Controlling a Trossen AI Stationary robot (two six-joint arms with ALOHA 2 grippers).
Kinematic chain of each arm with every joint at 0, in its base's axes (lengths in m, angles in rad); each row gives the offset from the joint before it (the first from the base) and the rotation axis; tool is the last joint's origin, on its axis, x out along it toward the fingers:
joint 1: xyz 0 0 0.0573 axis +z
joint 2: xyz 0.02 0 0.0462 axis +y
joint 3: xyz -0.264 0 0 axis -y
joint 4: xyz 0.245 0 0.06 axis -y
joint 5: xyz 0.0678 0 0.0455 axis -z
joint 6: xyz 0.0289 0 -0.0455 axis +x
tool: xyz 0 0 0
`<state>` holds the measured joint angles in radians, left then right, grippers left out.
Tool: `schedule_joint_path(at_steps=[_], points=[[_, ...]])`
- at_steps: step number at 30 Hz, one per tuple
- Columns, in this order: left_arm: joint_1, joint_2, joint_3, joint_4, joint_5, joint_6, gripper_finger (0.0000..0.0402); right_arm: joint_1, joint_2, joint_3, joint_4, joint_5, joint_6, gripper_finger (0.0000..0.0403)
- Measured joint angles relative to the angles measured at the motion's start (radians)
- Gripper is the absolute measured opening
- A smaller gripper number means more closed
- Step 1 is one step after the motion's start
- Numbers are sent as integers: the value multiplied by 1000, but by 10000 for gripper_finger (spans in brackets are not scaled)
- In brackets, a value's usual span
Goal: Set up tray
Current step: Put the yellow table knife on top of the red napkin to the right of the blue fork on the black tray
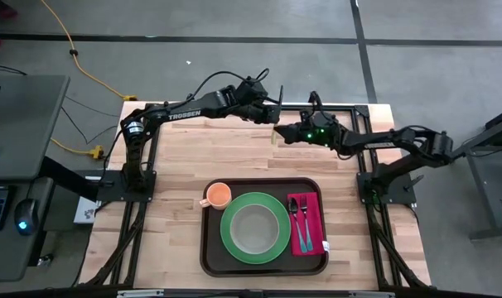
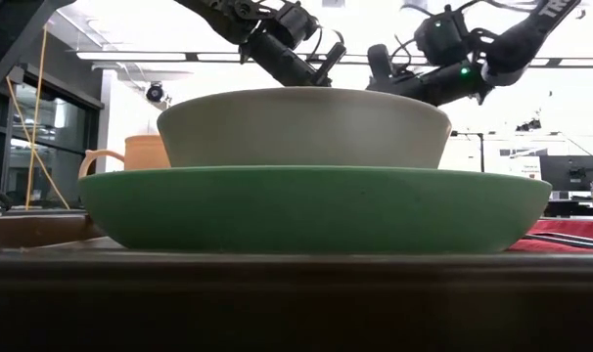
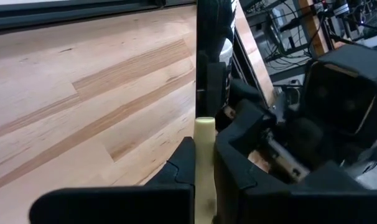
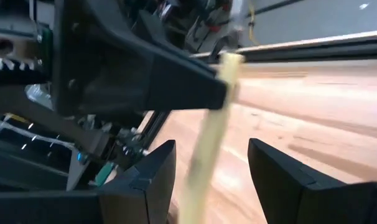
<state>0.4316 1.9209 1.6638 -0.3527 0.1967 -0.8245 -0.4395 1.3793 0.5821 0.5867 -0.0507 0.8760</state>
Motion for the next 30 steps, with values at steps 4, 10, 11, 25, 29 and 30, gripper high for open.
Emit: schedule_joint_path(at_steps=[4,10,11,25,29,30], points=[[0,0,0,-13,0,9,58,0,54,67,-11,-42,-30,179],[0,-2,0,-48,1,14,58,-11,89,161,-141,-72,-120,179],[0,-2,0,-64,-1,16,58,-14,87,167,-168,-74,-123,179],[7,-1,-2,-61,-25,17,58,-19,86,169,-203,-87,-125,137],[14,-1,-2,-61,-24,17,58,-20,86,169,-205,-90,-125,116],[14,-1,-2,-60,-24,16,58,-21,86,169,-205,-91,-125,111]])
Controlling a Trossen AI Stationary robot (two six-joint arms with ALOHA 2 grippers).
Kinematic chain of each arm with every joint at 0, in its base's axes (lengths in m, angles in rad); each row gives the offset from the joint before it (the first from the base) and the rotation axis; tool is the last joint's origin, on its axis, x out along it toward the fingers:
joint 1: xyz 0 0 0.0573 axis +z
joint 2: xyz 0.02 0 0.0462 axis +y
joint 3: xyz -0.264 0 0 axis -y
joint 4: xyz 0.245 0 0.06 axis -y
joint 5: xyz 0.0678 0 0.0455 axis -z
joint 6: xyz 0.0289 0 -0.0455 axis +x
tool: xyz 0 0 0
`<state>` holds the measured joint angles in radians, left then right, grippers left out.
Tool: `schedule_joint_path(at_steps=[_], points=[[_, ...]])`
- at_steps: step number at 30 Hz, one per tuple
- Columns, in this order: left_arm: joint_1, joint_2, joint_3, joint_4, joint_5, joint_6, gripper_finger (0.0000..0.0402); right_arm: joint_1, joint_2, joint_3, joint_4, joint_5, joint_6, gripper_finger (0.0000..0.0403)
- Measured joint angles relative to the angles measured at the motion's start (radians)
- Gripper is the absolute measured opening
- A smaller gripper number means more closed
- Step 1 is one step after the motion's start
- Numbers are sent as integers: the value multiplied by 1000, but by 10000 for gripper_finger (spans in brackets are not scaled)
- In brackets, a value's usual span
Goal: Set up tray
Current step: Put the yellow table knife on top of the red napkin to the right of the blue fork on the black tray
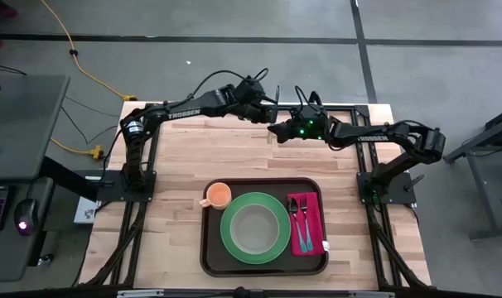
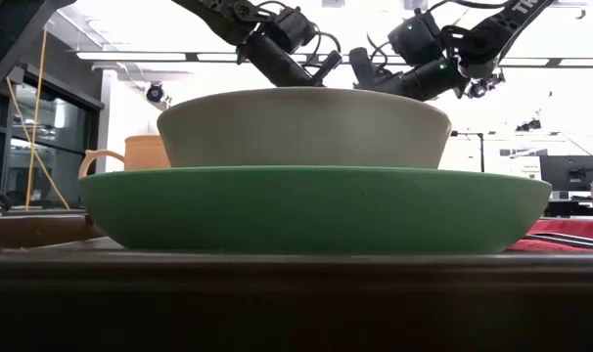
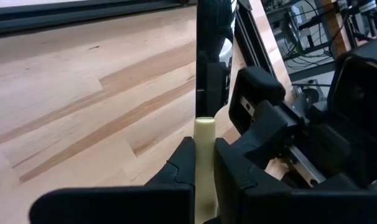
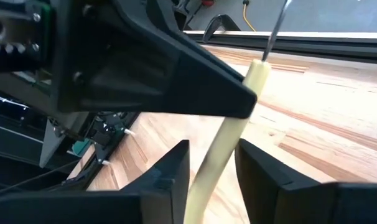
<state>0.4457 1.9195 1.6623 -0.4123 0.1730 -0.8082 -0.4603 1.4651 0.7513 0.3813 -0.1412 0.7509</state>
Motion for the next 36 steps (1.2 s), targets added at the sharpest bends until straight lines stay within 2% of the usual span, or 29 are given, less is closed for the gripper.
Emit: schedule_joint_path(at_steps=[13,36], points=[[0,0,0,11,-4,-5,58,-22,0,-1,-14,-10,-18,14],[0,1,0,13,5,-8,58,-31,-1,0,-33,-23,-26,14]])
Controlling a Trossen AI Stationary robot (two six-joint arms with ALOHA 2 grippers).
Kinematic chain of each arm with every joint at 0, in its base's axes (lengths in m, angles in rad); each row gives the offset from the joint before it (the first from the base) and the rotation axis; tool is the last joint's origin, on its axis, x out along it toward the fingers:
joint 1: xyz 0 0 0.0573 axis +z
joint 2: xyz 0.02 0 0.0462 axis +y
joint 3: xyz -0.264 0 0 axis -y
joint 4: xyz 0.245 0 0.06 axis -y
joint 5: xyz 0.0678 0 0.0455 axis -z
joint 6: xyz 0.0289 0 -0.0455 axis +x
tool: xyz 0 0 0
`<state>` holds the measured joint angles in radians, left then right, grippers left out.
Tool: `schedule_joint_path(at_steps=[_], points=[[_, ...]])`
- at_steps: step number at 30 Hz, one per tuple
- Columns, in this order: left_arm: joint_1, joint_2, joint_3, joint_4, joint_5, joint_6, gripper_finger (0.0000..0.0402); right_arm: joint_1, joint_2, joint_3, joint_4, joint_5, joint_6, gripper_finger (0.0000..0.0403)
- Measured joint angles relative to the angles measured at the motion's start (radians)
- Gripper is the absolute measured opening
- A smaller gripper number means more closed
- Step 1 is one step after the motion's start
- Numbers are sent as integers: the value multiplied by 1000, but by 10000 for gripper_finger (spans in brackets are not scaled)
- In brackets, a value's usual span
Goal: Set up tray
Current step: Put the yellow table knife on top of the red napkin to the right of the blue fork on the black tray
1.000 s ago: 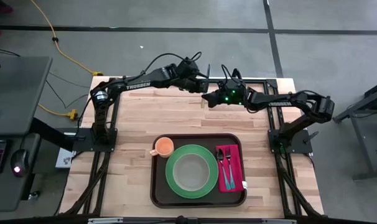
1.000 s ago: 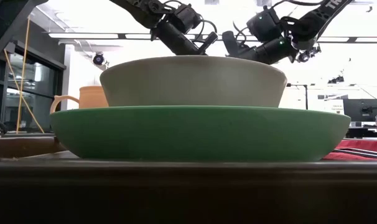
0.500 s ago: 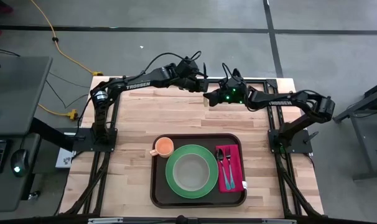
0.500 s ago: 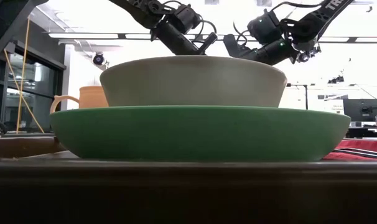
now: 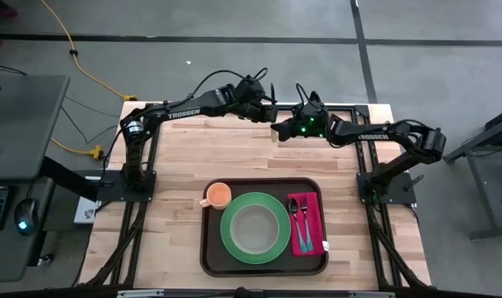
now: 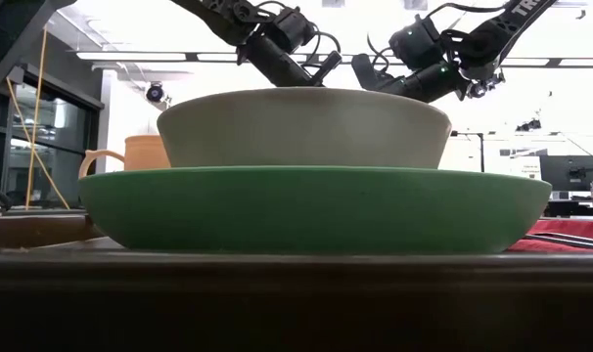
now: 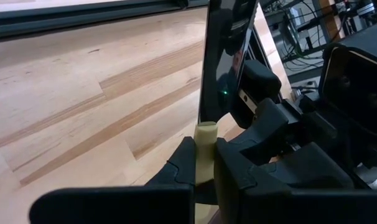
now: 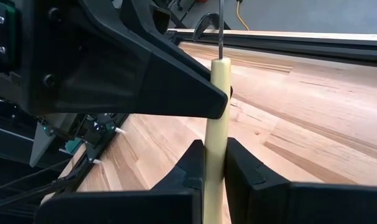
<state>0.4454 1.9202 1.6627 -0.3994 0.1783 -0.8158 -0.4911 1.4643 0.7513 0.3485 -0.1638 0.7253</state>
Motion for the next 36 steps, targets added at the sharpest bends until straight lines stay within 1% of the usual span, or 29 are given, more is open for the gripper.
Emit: schedule_joint_path(at_steps=[10,12,15,22,26,32,34,36], points=[[0,0,0,0,3,-3,58,0,0,0,0,-2,10,13],[0,0,0,0,4,-3,65,0,0,0,0,-2,11,13],[0,0,0,1,5,-3,92,0,0,1,0,0,12,13],[0,0,2,8,18,-3,187,-1,0,1,0,7,16,13],[-1,-1,2,-4,25,8,229,-12,0,1,0,3,19,13],[21,-26,2,-85,18,52,269,-38,0,1,-1,-18,34,13],[34,-34,2,-131,17,61,278,-47,0,1,-1,-39,36,13],[35,-43,2,-169,-7,64,285,-58,0,1,-1,-68,37,13]])
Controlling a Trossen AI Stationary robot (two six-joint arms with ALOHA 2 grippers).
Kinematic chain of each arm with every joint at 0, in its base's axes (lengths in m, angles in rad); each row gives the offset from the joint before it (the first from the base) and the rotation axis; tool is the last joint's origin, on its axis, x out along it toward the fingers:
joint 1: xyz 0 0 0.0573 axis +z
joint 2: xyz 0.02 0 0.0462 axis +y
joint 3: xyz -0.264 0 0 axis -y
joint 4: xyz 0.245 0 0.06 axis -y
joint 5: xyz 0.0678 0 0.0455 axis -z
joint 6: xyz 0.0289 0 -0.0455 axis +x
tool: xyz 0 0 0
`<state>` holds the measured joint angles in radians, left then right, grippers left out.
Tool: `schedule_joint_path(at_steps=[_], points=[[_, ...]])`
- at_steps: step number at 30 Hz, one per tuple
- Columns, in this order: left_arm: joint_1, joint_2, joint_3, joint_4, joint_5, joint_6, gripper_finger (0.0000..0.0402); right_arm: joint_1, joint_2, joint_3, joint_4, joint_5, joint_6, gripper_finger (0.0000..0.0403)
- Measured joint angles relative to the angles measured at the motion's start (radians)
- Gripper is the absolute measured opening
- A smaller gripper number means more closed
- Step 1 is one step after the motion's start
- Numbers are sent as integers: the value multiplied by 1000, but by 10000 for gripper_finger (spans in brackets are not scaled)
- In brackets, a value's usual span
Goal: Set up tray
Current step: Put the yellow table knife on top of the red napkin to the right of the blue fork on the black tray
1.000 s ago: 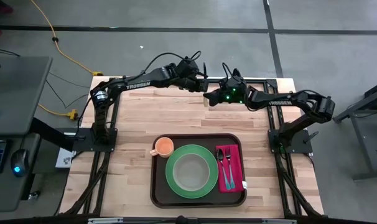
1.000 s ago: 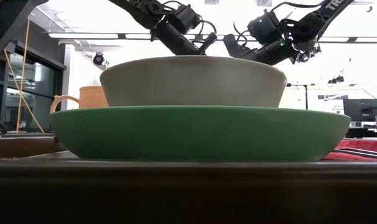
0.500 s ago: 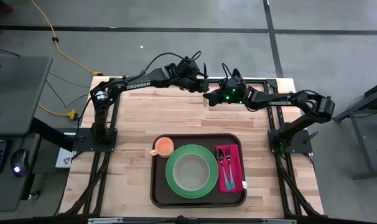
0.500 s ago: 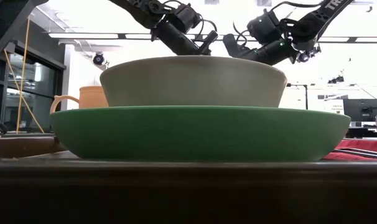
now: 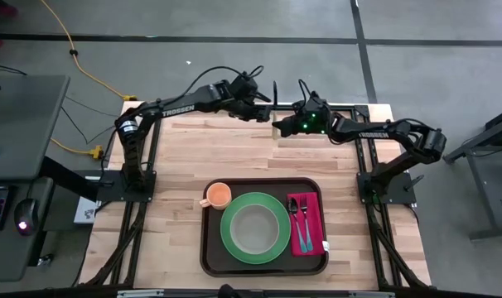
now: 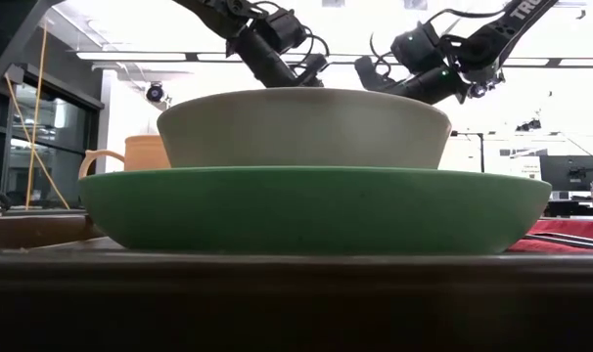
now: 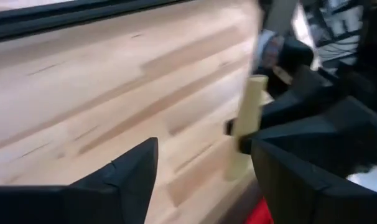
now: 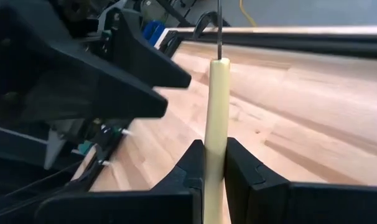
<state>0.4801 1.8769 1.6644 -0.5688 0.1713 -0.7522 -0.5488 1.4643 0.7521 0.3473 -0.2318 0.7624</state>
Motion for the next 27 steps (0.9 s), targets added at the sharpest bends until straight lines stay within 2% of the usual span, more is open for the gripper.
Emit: schedule_joint_path(at_steps=[8,15,22,27], points=[[11,-29,0,-174,-112,46,300,-46,-39,0,-56,-170,25,13],[11,-43,0,-274,-203,68,297,-73,-155,0,-240,-207,17,13],[11,-43,0,-302,-208,72,294,-74,-287,0,-414,-243,19,13],[11,-43,0,-305,-208,93,294,-72,-409,0,-647,-262,23,13]])
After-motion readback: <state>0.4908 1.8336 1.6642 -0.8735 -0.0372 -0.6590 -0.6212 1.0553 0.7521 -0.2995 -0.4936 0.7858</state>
